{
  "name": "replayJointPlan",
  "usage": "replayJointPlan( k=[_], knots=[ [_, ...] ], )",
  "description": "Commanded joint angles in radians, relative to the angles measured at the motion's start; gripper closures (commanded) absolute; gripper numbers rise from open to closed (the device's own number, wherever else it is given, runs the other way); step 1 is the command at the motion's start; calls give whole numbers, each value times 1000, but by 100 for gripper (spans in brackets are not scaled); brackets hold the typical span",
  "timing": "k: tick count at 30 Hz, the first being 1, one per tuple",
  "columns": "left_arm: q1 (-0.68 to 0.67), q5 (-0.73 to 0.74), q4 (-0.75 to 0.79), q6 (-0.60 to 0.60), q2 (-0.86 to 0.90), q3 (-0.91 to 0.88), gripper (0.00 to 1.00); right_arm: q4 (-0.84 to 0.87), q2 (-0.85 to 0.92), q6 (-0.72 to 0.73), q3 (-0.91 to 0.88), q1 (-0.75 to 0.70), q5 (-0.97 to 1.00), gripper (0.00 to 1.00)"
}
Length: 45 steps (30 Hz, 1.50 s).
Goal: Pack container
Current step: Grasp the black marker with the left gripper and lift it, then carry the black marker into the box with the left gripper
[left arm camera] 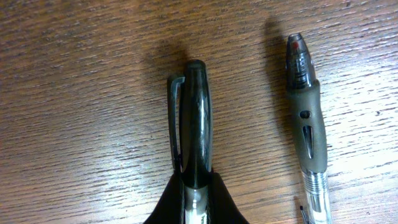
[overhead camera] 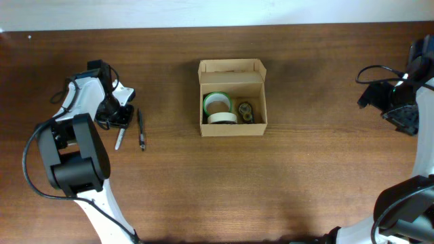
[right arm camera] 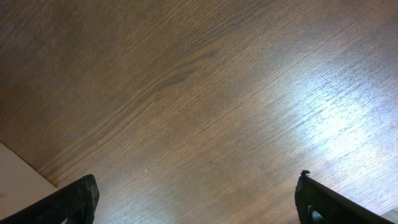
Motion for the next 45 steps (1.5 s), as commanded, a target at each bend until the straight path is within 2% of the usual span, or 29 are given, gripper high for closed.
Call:
replayJointPlan(
  k=[1,4,8,13,15,20,25,27,31,36,45],
  knots=[
    [-5,-2,-15,-3,47,34,98,0,8,1,-4,-6,-2,1],
    [-13,62,-105,-2,36,166,99,1,8,1,-4,-6,-2,1],
    [-39,172,-260,0,14,480,99,1,8,1,-4,-6,-2,1],
    [-105,335,-432,82,-28,912,98,0,8,1,-4,-6,-2,1],
    [-164,402,-475,185,-89,1010,99,0,8,1,-4,-6,-2,1],
    [-332,401,-486,253,-226,984,98,0,8,1,-4,-6,-2,1],
    [-481,396,-488,354,-280,851,96,0,8,1,-4,-6,-2,1],
    [-525,352,-487,401,-280,791,96,0,8,1,-4,-6,-2,1],
    [-634,156,-460,510,-264,625,98,1,8,1,-4,-6,-2,1],
    [-738,21,-306,515,-218,457,99,0,8,1,-4,-6,-2,1],
    [-783,-35,-222,515,-66,410,99,0,8,1,-4,-6,-2,1]
  ],
)
